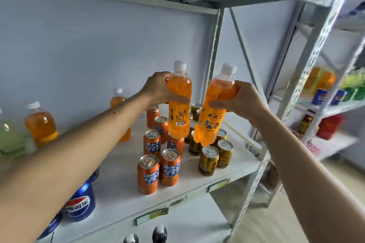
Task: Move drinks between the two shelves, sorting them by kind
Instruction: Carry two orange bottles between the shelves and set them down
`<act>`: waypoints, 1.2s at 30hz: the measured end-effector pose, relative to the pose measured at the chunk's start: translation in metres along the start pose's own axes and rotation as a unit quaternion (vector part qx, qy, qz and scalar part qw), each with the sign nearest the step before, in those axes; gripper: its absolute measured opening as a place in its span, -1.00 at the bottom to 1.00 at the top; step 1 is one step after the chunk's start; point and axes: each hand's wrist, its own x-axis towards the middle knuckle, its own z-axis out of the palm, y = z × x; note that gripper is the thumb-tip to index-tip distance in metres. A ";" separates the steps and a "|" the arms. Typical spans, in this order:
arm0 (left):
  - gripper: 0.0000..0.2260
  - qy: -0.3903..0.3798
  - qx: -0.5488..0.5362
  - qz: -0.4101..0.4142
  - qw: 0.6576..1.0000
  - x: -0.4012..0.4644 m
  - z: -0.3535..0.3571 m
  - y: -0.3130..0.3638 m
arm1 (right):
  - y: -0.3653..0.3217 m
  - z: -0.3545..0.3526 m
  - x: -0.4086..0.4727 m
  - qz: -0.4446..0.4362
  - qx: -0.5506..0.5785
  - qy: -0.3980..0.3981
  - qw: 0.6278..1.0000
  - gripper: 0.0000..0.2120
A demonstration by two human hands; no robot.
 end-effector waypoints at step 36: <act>-0.34 -0.199 -0.086 0.132 0.967 0.116 0.495 0.242 | 0.309 -0.412 -0.063 0.144 -0.068 0.173 0.972 -0.38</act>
